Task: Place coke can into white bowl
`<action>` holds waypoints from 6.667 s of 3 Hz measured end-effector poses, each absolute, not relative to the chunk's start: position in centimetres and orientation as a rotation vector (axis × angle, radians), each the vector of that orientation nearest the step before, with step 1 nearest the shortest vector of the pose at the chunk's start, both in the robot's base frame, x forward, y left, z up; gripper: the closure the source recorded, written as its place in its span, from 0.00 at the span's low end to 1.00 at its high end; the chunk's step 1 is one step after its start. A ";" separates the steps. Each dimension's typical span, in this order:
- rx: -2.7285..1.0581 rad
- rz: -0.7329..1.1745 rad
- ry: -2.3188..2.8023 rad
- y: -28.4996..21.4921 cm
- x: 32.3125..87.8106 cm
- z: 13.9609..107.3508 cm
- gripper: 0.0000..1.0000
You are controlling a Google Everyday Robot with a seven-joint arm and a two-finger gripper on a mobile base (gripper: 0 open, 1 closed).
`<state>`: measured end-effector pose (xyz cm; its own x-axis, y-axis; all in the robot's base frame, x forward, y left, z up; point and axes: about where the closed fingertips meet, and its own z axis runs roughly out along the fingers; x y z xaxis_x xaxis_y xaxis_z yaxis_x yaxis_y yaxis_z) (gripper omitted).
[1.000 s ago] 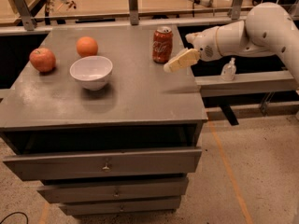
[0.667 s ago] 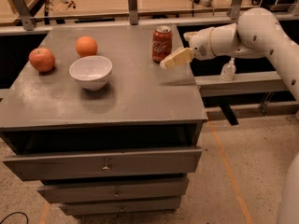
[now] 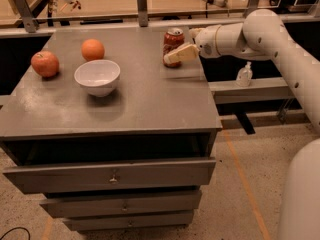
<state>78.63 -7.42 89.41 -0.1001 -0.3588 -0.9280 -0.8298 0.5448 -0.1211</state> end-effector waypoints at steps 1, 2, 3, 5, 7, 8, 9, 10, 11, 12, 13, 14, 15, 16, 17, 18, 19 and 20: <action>-1.033 0.548 1.665 -5.8 79.3 89.8 0.40; -1.073 0.549 1.657 -4.8 79.3 89.9 0.62; -1.137 0.600 1.599 -3.3 78.0 91.3 0.86; -1.305 0.823 1.466 1.5 73.5 94.5 1.00; -1.278 0.911 1.425 5.0 72.0 96.4 1.00; -1.268 0.997 1.436 8.1 70.4 98.0 1.00; -1.278 1.058 1.489 11.0 68.3 98.3 1.00; -1.281 1.109 1.515 13.2 66.5 98.6 1.00; -1.298 1.152 1.496 15.3 65.4 98.7 1.00; -1.316 1.134 1.499 16.9 65.5 97.1 0.81; -1.322 1.076 1.550 16.8 66.1 94.6 0.58; -1.334 1.012 1.599 16.1 66.3 92.8 0.35; -1.336 0.960 1.619 15.6 66.7 92.2 0.12; -1.323 0.926 1.611 15.3 67.1 92.4 0.00; -1.258 0.904 1.572 13.7 68.0 94.3 0.00; -1.153 0.806 1.596 8.3 68.8 96.4 0.00; -1.036 0.690 1.661 3.3 69.1 97.9 0.00; -1.033 0.694 1.659 3.6 69.1 98.1 0.00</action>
Offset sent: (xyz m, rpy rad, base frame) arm 0.0054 0.0310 0.0091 -0.0448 -0.0322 0.0833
